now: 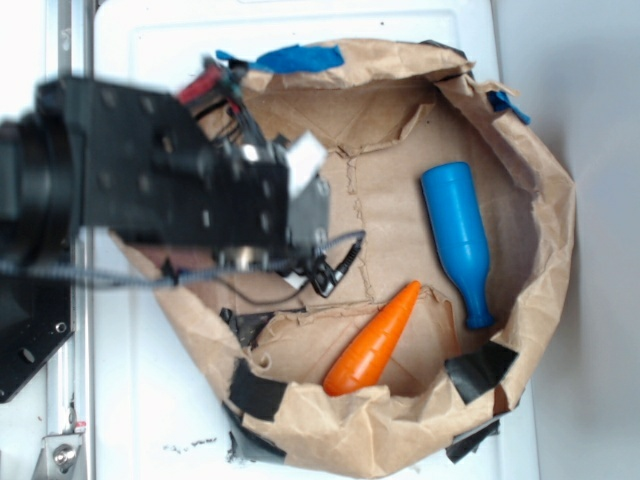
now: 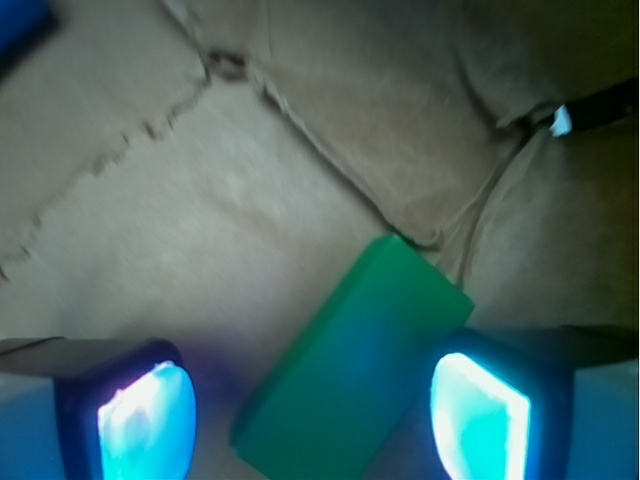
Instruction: Grab the green block.
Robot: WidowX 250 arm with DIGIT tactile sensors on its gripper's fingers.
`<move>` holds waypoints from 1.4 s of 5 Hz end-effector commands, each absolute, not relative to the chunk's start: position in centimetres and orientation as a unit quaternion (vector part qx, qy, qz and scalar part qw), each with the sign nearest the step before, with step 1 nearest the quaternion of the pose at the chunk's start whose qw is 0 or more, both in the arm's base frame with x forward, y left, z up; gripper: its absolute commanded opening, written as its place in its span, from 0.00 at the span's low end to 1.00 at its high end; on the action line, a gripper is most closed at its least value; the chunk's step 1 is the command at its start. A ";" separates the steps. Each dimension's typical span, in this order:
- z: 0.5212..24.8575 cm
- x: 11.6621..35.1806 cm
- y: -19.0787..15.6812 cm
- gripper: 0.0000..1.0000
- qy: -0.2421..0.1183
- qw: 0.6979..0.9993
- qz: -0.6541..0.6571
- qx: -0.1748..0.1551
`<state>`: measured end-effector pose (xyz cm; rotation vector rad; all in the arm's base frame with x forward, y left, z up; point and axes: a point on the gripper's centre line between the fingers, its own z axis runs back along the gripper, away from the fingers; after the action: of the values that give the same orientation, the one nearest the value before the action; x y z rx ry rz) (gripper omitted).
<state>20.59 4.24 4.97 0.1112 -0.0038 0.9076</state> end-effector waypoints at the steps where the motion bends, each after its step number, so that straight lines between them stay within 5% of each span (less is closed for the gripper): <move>1: 4.4 21.9 5.5 1.00 0.004 0.918 0.396 -0.033; 3: 4.8 22.7 5.1 1.00 -0.013 0.924 0.380 -0.034; 5: 5.8 21.7 5.4 1.00 0.013 0.903 0.430 -0.017; 7: 7.2 19.5 4.9 1.00 0.111 0.802 0.587 0.019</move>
<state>20.03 3.85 6.34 0.0477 0.2618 1.2172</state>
